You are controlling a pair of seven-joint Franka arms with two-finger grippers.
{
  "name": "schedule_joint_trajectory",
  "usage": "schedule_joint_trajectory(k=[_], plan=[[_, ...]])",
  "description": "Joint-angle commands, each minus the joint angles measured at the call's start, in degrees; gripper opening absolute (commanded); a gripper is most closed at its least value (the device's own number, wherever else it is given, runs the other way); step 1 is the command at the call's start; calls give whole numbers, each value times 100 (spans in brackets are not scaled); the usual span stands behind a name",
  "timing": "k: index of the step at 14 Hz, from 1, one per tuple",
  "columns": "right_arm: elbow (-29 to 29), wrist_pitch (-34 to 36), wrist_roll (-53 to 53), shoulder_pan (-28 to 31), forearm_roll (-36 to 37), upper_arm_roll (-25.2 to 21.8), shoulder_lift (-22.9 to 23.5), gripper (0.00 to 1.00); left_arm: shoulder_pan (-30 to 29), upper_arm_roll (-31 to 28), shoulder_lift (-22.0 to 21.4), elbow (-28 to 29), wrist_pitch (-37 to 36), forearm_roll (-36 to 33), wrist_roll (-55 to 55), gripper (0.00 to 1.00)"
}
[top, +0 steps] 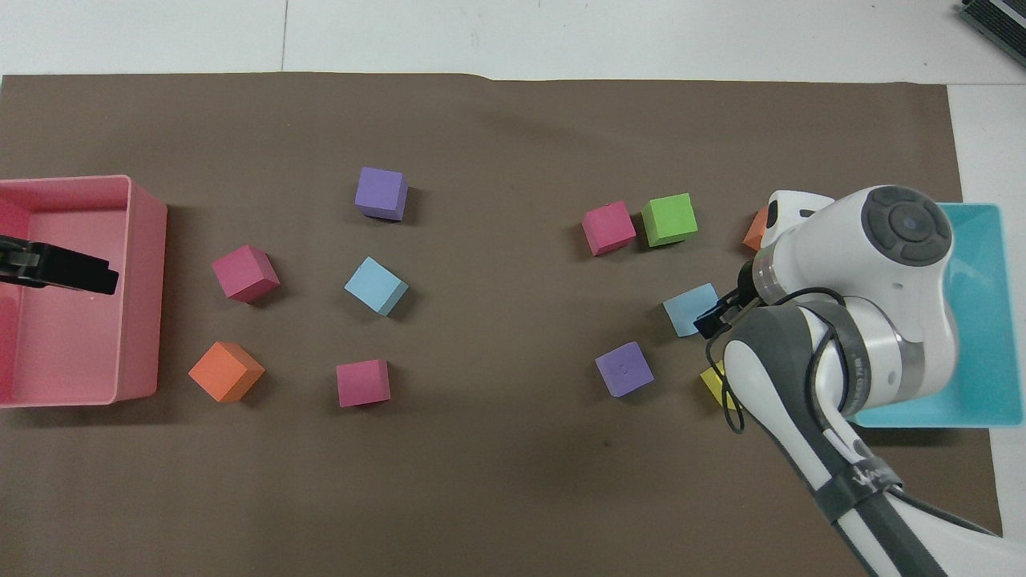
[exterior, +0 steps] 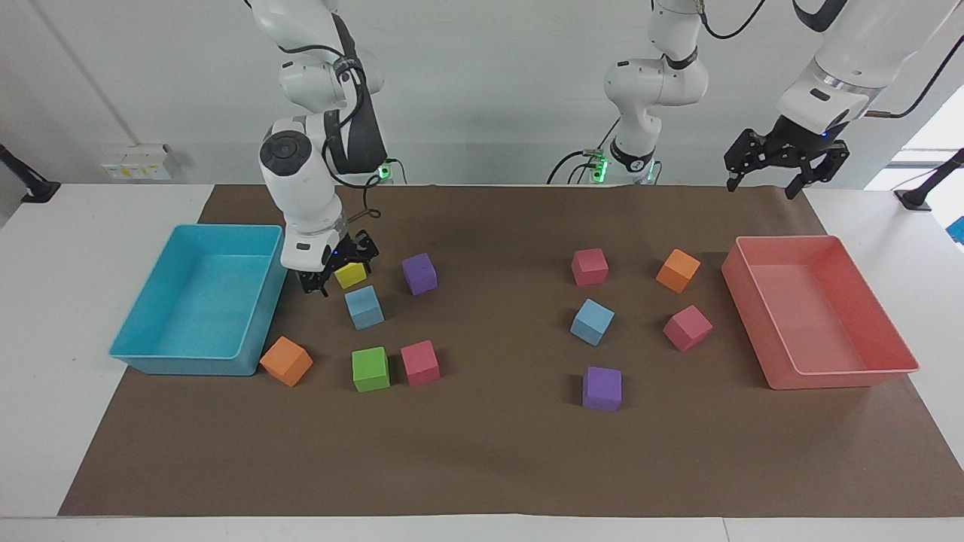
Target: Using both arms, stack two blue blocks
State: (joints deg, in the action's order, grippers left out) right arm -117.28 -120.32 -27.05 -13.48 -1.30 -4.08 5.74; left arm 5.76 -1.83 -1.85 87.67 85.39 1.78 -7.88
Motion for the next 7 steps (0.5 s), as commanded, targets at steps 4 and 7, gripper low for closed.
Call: schedule_joint_trajectory(k=[4, 7], plan=[[-339, -431, -178, -23, -309, 4, 279, 100, -57, 34, -140, 128, -31, -38, -20, 100], [-515, -746, -126, -32, -441, 4, 393, 100, -57, 34, -140, 128, -31, -38, -29, 100]])
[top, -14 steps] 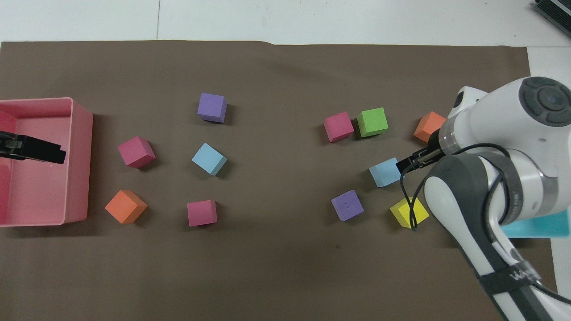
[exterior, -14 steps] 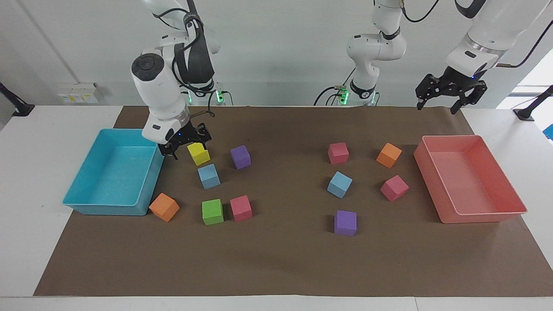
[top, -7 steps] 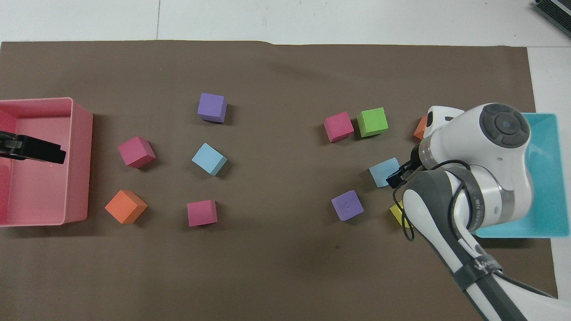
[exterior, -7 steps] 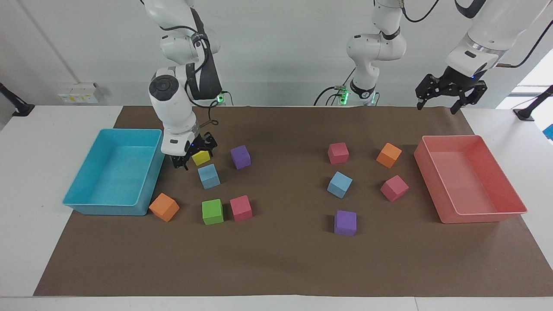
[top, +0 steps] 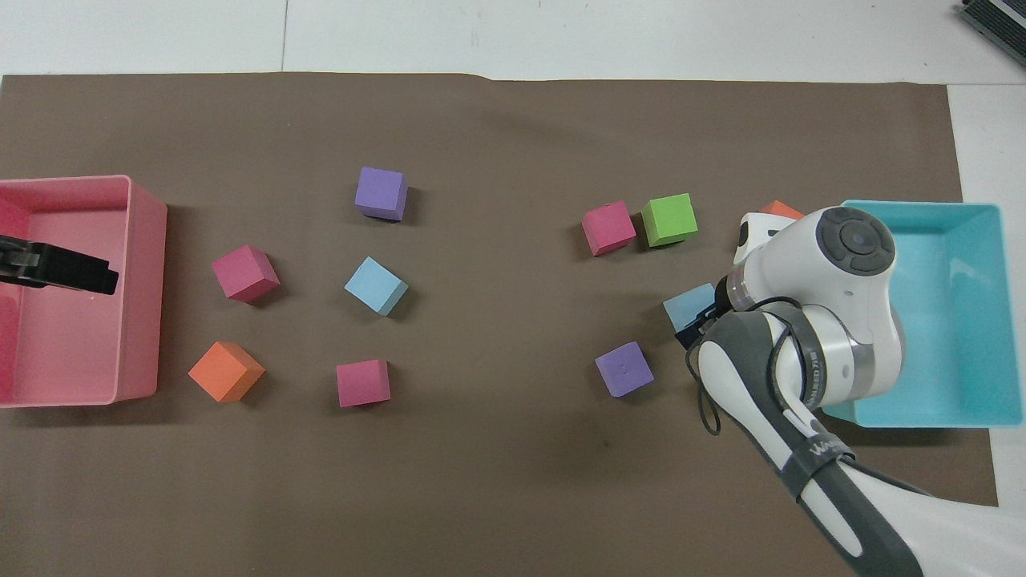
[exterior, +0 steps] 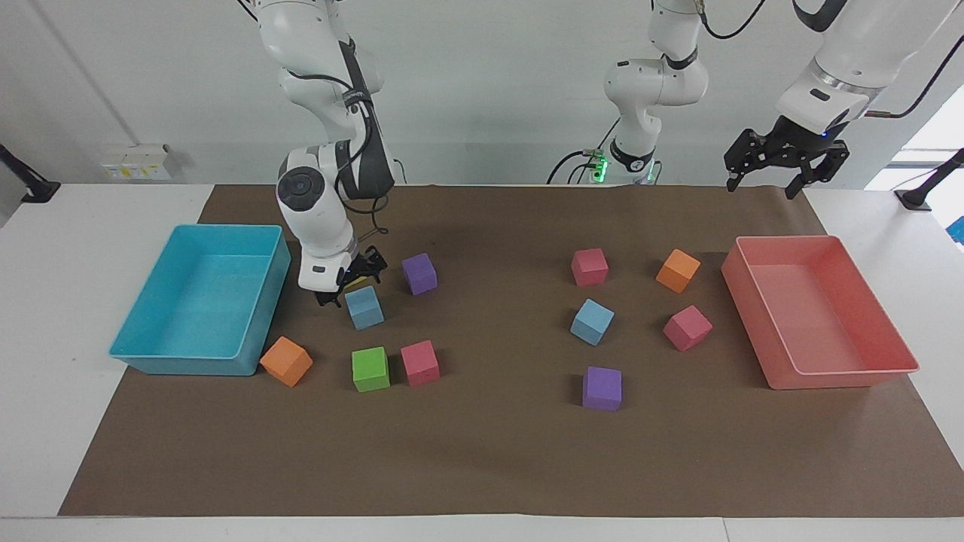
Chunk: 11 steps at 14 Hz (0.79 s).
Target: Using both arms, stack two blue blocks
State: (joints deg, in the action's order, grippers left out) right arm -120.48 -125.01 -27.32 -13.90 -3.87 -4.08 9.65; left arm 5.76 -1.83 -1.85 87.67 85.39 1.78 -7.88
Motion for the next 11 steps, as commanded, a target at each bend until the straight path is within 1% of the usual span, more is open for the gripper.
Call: schedule_joint_trajectory(k=[1, 3, 7, 11], plan=[[-256, -356, -98, 10, -185, 4, 28, 100, -57, 34, -140, 128, -31, -38, -21, 100], [-335, -593, 7, -42, -194, 4, 134, 100, -57, 34, -140, 128, -31, -38, -20, 100], [-405, -813, 25, -104, -194, 4, 274, 100, -57, 43, -140, 128, -31, -38, -20, 100], [-406, -832, -71, -43, -194, -5, 319, 100, -57, 34, -140, 128, -31, -38, -20, 100]])
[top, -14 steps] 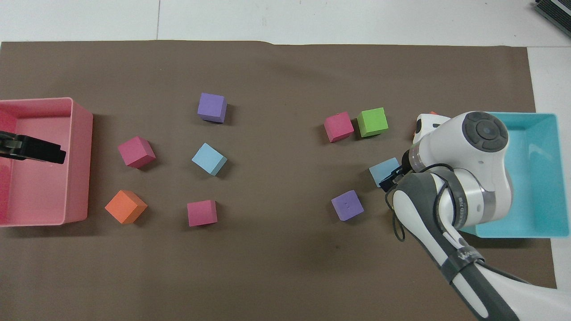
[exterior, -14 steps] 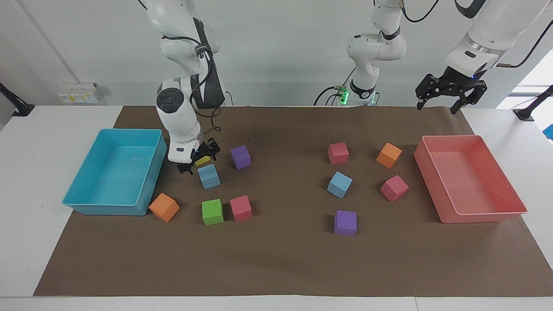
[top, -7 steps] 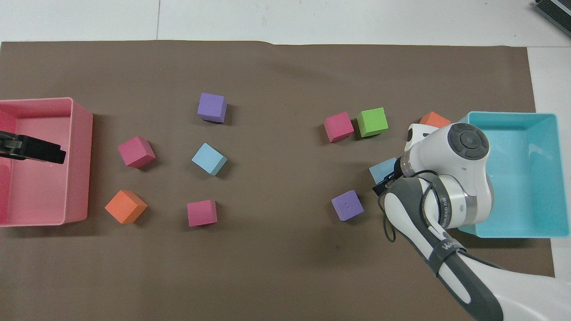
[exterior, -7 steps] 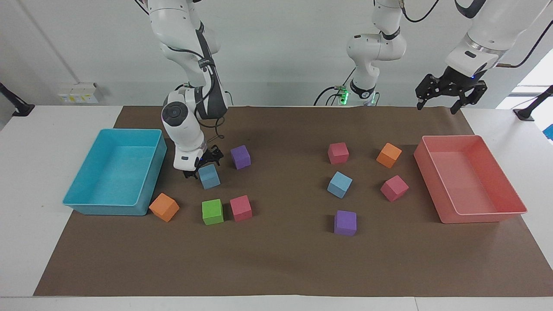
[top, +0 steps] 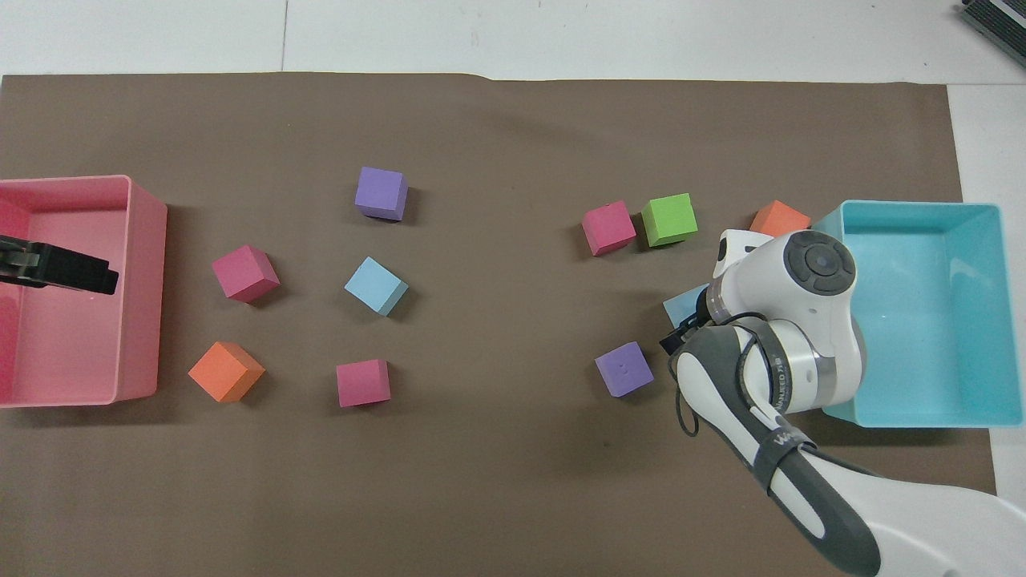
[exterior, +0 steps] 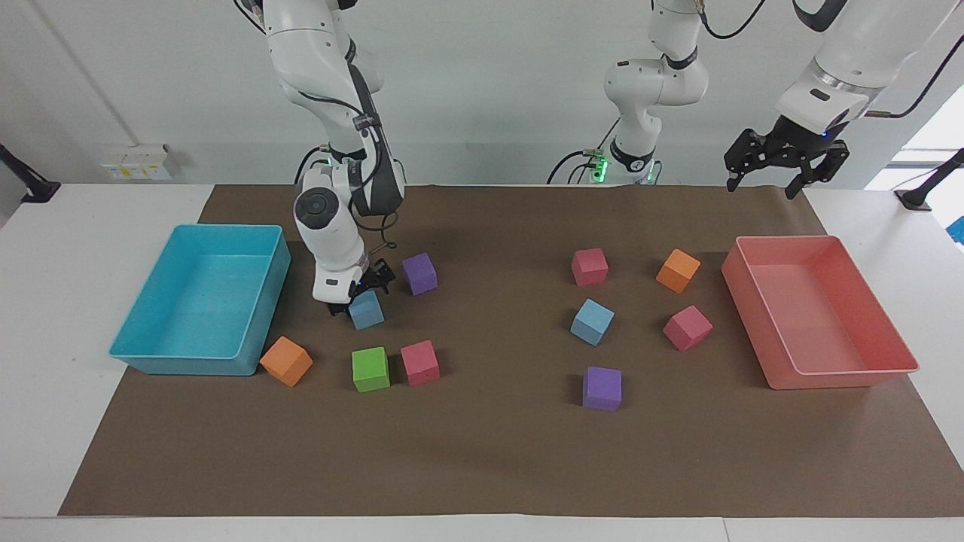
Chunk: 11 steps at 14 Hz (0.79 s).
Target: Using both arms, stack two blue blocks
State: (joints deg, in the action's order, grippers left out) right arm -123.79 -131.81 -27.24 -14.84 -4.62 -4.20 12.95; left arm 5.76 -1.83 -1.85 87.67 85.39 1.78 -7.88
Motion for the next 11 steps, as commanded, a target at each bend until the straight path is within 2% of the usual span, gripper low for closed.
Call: schedule_joint_trajectory(k=[1, 2, 4, 5, 8, 11], plan=[[-67, -152, -97, 51, -118, 6, -12, 100, -57, 34, -140, 128, -31, -38, -20, 100], [-58, -152, -80, 51, -118, 15, -3, 77, -57, 34, -140, 128, -31, -38, -20, 100], [-32, -109, -45, 51, -118, 15, 5, 14, -57, 34, -140, 128, -31, -38, -20, 100], [-23, -91, -10, 51, -118, 7, 14, 0, -57, 34, -140, 128, -31, -38, -20, 100], [222, -12, 8, 51, -118, 7, 111, 0, -57, 34, -140, 128, -23, -38, -29, 100], [521, 391, 393, 60, -118, -2, -29, 0, -57, 34, -140, 128, -31, -38, -20, 100]])
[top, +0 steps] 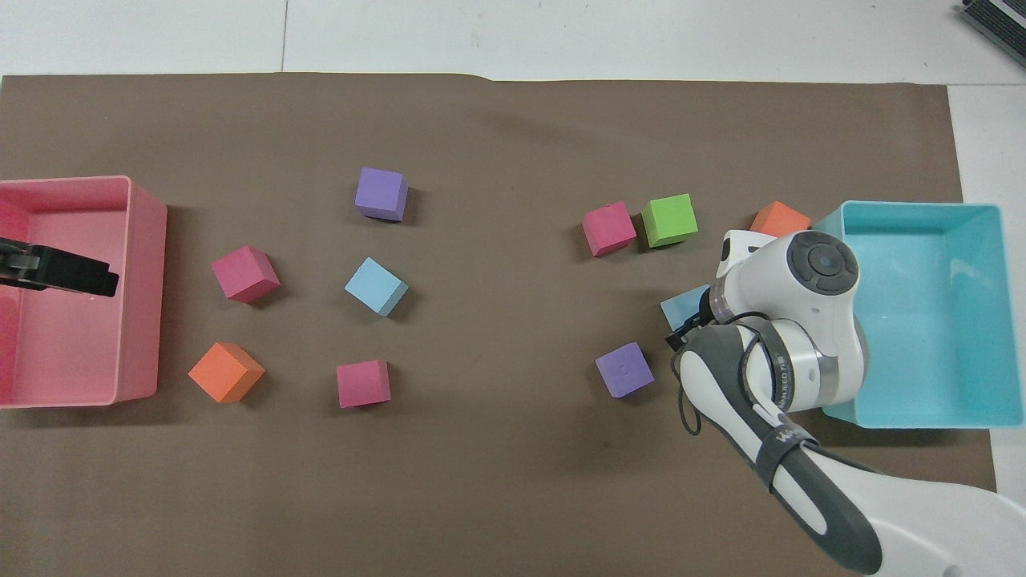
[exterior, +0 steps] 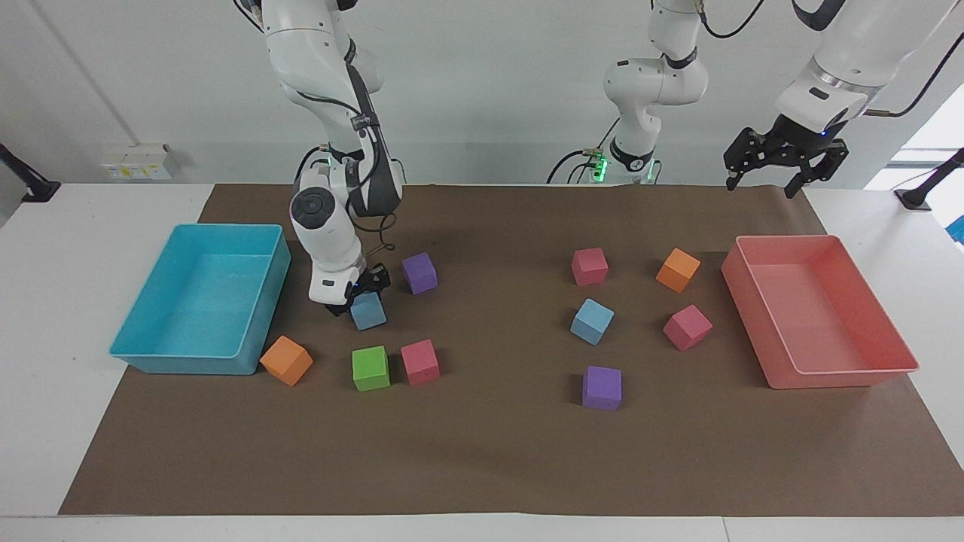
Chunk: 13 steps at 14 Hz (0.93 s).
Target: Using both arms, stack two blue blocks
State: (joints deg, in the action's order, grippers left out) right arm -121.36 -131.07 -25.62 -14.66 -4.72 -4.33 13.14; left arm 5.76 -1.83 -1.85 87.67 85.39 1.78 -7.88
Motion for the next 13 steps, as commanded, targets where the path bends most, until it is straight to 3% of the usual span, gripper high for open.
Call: schedule_joint_trajectory(k=[1, 7, 10, 13], plan=[[445, 501, 477, 42, -108, 11, -92, 0, -57, 34, -140, 119, -23, -38, -20, 100], [1465, 1645, 1621, 16, -81, 20, -13, 0, -57, 34, -140, 128, -31, -38, -20, 100], [1598, 1646, 1648, -281, -46, 46, 4, 0, -57, 34, -140, 128, -31, -38, -20, 100], [2097, 1672, 1997, -730, -116, 46, 425, 0, -57, 34, -140, 128, -31, -38, -20, 100]])
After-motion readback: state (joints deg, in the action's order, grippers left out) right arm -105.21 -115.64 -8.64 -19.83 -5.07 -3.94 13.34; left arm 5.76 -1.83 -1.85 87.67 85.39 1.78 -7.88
